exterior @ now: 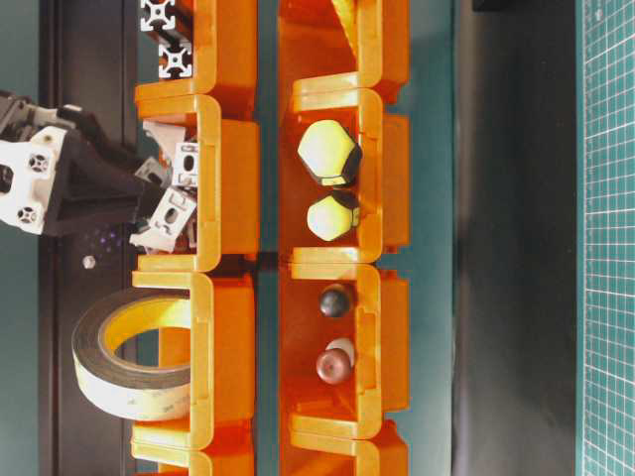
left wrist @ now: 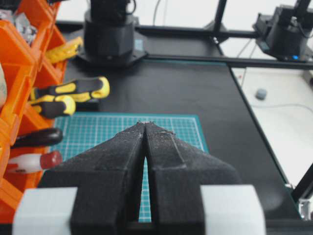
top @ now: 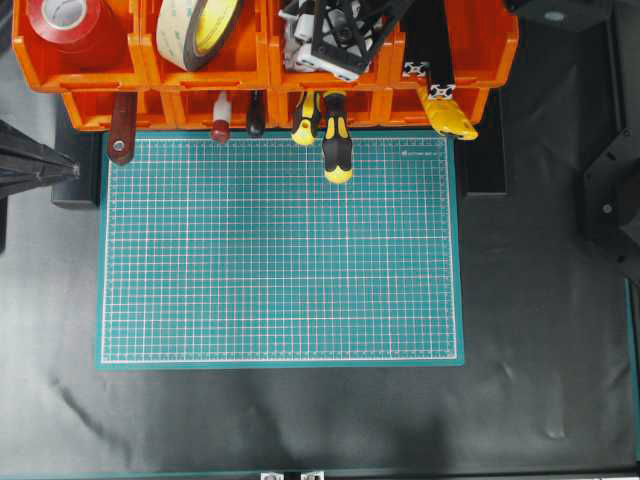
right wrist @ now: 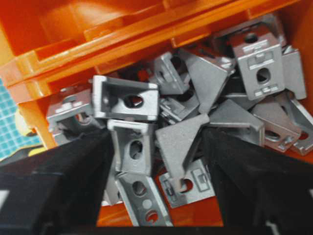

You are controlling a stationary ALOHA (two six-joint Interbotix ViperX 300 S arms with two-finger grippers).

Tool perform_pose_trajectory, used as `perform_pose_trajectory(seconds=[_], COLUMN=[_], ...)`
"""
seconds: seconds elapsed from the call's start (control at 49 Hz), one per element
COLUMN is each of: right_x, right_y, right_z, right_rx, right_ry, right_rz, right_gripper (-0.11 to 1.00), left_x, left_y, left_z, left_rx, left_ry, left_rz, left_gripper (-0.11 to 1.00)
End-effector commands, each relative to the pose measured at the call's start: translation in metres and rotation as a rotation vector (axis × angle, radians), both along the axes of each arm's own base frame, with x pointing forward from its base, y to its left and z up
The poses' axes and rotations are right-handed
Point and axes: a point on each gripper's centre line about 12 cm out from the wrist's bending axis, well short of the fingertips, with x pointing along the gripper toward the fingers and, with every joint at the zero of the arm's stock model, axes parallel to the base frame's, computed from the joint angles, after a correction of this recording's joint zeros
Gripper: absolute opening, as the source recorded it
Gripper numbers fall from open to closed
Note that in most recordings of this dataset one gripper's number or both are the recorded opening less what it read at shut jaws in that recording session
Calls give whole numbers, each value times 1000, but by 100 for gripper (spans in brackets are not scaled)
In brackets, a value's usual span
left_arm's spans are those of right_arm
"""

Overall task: Pick corner brachets from container rack with right arm.
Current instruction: 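Lower the open right gripper into the bracket bin, then close the right gripper on silver corner brackets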

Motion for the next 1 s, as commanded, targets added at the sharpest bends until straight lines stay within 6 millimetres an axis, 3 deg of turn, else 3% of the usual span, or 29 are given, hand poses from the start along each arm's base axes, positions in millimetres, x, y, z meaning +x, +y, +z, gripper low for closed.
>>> perform_pose_trajectory(seconds=[0.0,0.408,0.775,0.979], right_x=[5,7,6,1], right_y=[-3,-5,7,11], right_z=[4,21,42,43], right_rx=[-51,-100,-98,-89], right_ry=[-15,-47,-58,-14], right_rz=[9,14,22,21], right_gripper=[56,50,50,50], left_x=[2,1,1,0], left_y=[0,2,5,5], left_z=[7,5,5,6], left_rx=[-1,-1,-2,-3], left_ry=[-17,-11,-14,-17], left_rz=[0,9,23,23], left_gripper=[0,0,0,0])
